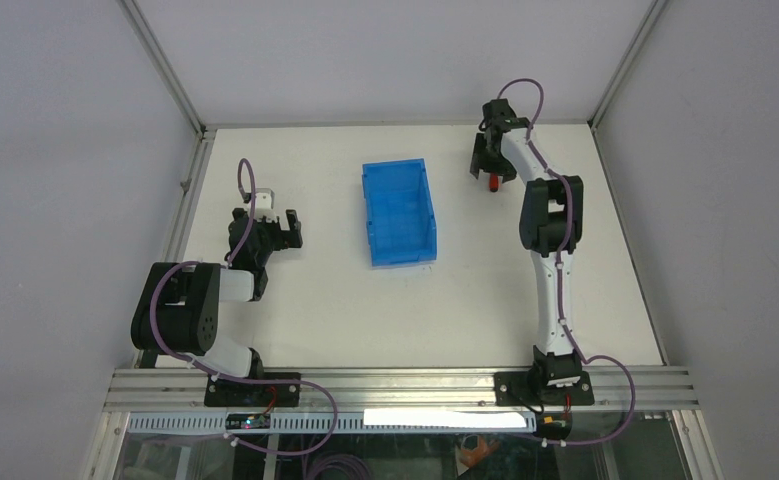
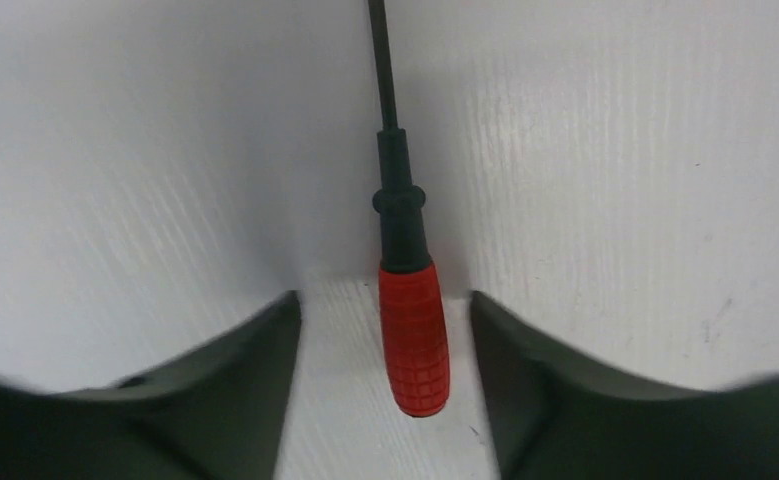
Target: Put the screwdriver in the bin
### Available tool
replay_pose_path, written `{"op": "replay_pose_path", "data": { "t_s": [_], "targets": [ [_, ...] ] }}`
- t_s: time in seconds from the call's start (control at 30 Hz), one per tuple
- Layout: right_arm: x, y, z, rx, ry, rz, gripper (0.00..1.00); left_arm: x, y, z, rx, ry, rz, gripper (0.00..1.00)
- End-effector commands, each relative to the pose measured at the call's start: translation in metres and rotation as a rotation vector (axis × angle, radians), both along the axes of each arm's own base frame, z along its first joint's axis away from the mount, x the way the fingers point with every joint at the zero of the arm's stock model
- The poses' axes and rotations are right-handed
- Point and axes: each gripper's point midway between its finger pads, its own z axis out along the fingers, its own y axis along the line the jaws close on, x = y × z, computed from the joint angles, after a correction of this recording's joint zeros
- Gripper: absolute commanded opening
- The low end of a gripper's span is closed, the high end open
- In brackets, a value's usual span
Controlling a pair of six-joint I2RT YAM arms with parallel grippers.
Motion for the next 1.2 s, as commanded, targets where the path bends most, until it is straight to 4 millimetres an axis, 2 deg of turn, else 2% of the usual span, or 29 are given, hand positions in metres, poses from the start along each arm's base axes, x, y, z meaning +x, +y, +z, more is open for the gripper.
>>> {"op": "replay_pose_path", "data": {
  "t_s": [0.0, 0.1, 0.13, 0.23, 0.4, 0.43, 0.57, 0.67, 0.8, 0.93, 1.07, 1.13, 1.17],
  "targets": [
    [0.0, 0.002, 0.002, 0.046, 0.013, 0.008, 0.36, 0.005, -0.004, 0.017, -0.018, -0.055, -0.001, 0.99],
    [0.002, 0.002, 0.021, 0.05, -0.023, 0.011, 0.02, 0.005, -0.004, 0.017, -0.019, -0.054, 0.0, 0.99],
    [0.003, 0.001, 0.032, 0.045, -0.043, 0.01, 0.0, 0.005, -0.004, 0.017, -0.018, -0.056, -0.001, 0.99],
    [0.003, -0.006, 0.076, 0.017, -0.117, -0.003, 0.0, 0.005, -0.004, 0.017, -0.017, -0.055, -0.001, 0.99],
    [-0.022, -0.021, 0.148, -0.049, -0.19, -0.03, 0.0, 0.005, -0.004, 0.017, -0.018, -0.055, -0.001, 0.99],
    [-0.027, -0.019, 0.155, -0.05, -0.192, -0.027, 0.0, 0.005, -0.003, 0.017, -0.018, -0.054, 0.0, 0.99],
    [-0.053, -0.007, 0.204, -0.045, -0.25, 0.003, 0.0, 0.005, -0.003, 0.017, -0.019, -0.054, 0.001, 0.99],
    [-0.074, 0.023, 0.238, -0.032, -0.309, 0.077, 0.0, 0.005, -0.004, 0.017, -0.018, -0.055, -0.001, 0.99],
    [-0.107, 0.089, 0.278, 0.015, -0.398, 0.233, 0.01, 0.005, -0.004, 0.017, -0.018, -0.055, -0.001, 0.99],
    [-0.14, 0.155, 0.302, 0.078, -0.463, 0.397, 0.02, 0.005, -0.003, 0.017, -0.019, -0.054, 0.001, 0.99],
    [-0.16, 0.202, 0.303, 0.086, -0.488, 0.492, 0.03, 0.005, -0.004, 0.017, -0.018, -0.055, -0.002, 0.99],
    [-0.163, 0.217, 0.292, 0.069, -0.483, 0.509, 0.03, 0.005, -0.004, 0.017, -0.019, -0.055, -0.002, 0.99],
    [-0.162, 0.223, 0.28, 0.054, -0.468, 0.509, 0.03, 0.005, -0.004, 0.017, -0.018, -0.055, -0.001, 0.99]
  ]
}}
